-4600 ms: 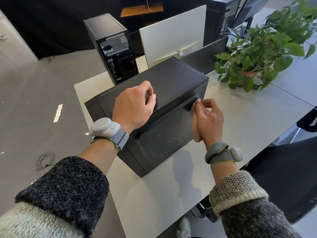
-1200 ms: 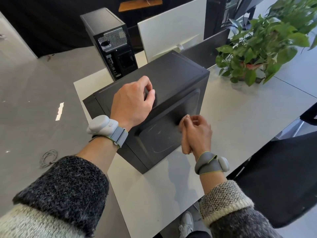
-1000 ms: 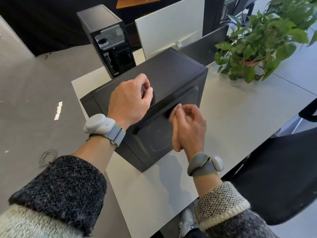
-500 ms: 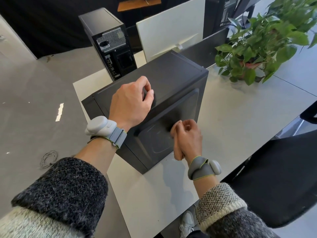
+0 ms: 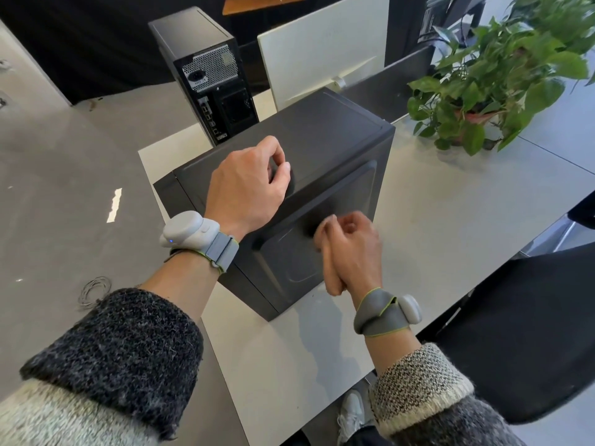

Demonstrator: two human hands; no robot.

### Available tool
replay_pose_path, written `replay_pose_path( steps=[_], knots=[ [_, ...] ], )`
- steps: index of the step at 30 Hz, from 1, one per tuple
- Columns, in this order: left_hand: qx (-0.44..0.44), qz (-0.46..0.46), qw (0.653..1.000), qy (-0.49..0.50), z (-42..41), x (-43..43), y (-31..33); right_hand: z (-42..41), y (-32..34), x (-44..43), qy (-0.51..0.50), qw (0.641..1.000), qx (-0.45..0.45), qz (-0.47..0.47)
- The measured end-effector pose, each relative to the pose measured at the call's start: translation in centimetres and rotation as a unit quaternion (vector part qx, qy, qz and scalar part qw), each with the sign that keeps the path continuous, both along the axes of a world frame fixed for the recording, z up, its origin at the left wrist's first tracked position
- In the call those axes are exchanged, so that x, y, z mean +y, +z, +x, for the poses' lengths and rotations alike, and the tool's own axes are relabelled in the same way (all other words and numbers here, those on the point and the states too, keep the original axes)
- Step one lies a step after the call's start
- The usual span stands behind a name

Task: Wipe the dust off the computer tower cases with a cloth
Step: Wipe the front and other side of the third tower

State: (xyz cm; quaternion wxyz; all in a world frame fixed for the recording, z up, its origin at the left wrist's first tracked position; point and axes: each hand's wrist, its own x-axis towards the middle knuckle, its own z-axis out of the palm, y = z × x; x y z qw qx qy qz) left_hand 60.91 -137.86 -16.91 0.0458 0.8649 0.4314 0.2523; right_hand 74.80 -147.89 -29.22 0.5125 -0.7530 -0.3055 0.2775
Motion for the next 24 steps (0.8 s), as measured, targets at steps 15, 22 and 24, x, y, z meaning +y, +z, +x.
replay_pose_path(
  steps=[15,22,24],
  knots=[
    [-0.003,-0.005,1.000,0.000,0.1,-0.1,0.3,-1.7,2.2,0.0,0.003,0.994,-0.039,0.100],
    [-0.001,0.001,1.000,0.002,0.1,-0.2,0.4,-1.3,-0.6,-0.6,0.009,0.999,0.047,-0.021],
    [-0.003,-0.001,1.000,-0.001,0.1,0.0,0.2,-1.5,0.7,-0.4,0.024,0.999,0.020,0.031]
  ],
)
